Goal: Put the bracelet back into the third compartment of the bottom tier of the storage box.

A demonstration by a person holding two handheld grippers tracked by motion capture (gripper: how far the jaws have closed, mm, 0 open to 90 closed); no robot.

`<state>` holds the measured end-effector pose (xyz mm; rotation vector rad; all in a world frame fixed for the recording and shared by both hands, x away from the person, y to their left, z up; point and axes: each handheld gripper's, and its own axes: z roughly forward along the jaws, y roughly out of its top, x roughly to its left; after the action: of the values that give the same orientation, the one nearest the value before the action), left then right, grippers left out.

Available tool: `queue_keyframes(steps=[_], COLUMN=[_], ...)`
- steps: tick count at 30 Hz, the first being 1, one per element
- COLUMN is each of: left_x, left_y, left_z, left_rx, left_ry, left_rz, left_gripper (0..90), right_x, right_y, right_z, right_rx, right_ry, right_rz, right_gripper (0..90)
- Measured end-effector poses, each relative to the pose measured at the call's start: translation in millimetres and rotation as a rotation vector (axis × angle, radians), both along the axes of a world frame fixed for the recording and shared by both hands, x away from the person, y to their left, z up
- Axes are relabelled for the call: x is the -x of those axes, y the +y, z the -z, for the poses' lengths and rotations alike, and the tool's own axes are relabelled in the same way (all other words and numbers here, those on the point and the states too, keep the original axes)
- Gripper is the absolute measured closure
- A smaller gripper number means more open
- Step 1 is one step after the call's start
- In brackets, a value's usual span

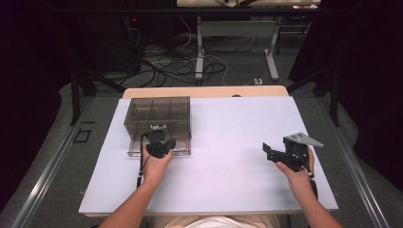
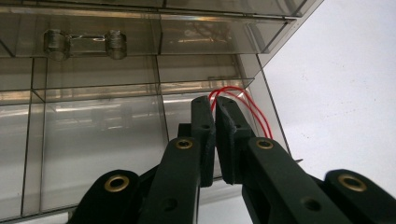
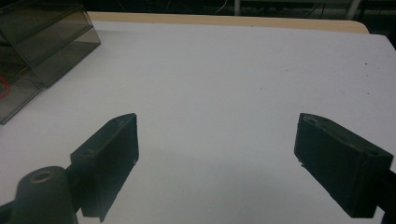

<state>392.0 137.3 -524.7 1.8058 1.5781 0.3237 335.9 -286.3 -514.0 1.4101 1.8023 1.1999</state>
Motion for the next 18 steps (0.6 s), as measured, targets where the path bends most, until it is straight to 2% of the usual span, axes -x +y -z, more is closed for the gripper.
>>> queue_keyframes(steps=[9, 10, 15, 16, 18], left_x=[0.6, 1.1, 2.2, 2.5, 3.9], left_y=[1.1, 1.1, 2.5, 1.5, 2.8], left_z=[-1.1, -1.1, -3.3, -3.1, -5.4], left_rx=[-0.001, 0.003, 0.008, 0.021, 0.023], left_ry=[-0.005, -0.018, -0.021, -0.031, -0.032], left_rz=[0.007, 0.003, 0.012, 0.002, 0.014], left_gripper=[77.2, 76.4, 72.6, 71.1, 69.2], right_x=[-0.3, -0.3, 0.0, 0.0, -0.1], right_y=[0.4, 0.4, 0.1, -0.2, -0.2], right_z=[0.2, 0.2, 0.1, 0.1, 0.1], right_rx=[-0.003, -0.004, -0.003, 0.000, 0.001], right_ry=[-0.002, -0.001, 0.001, 0.000, -0.001], right_rz=[-0.004, -0.003, 0.001, 0.000, -0.002], right_gripper=[13.5, 13.5, 13.5, 13.5, 13.5])
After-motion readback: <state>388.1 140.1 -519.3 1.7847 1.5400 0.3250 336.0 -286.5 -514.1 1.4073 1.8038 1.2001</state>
